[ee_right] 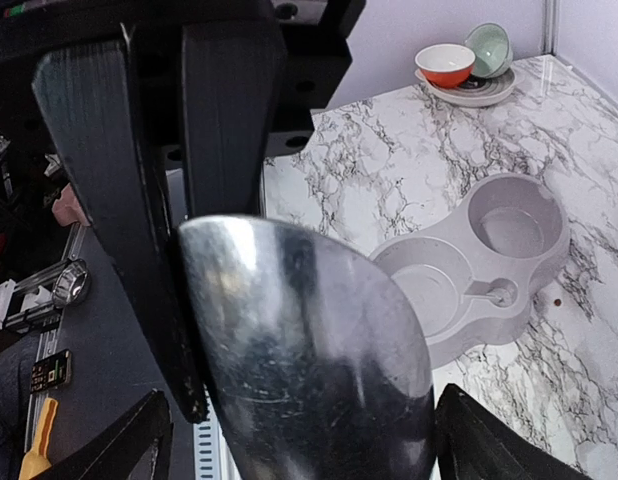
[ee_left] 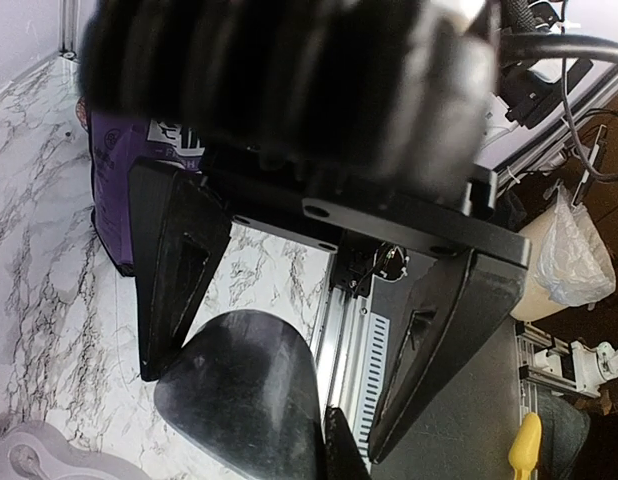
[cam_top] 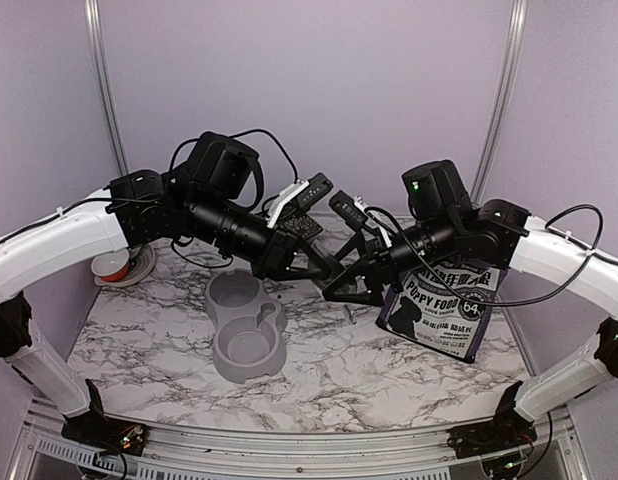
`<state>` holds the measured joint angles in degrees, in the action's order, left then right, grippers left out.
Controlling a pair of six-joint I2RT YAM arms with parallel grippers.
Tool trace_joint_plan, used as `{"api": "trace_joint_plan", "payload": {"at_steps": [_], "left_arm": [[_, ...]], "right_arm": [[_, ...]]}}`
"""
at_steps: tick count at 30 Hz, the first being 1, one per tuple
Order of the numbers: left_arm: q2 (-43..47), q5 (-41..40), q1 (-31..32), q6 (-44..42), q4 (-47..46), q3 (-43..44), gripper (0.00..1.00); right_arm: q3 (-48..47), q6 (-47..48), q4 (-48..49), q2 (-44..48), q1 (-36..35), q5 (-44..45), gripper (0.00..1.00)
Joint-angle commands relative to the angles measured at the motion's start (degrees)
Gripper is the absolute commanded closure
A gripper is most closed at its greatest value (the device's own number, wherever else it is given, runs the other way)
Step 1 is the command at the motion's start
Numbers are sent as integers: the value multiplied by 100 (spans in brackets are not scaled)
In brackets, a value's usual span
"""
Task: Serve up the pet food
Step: Pass from the left arm to the right
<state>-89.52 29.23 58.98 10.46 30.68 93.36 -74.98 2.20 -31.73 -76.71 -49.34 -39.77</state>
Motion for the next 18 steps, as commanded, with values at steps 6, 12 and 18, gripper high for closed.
{"api": "trace_joint_plan", "payload": {"at_steps": [6, 12, 18], "left_arm": [[386, 237, 19, -35, -637, -190, 100], [382, 247, 21, -22, -676, -252, 100], [348, 191, 27, -9, -672, -257, 100]], "right_arm": [[233, -76, 439, 174, -57, -60, 20], [295, -122, 624, 205, -63, -118, 30], [279, -181, 790, 252, -66, -153, 43]]}}
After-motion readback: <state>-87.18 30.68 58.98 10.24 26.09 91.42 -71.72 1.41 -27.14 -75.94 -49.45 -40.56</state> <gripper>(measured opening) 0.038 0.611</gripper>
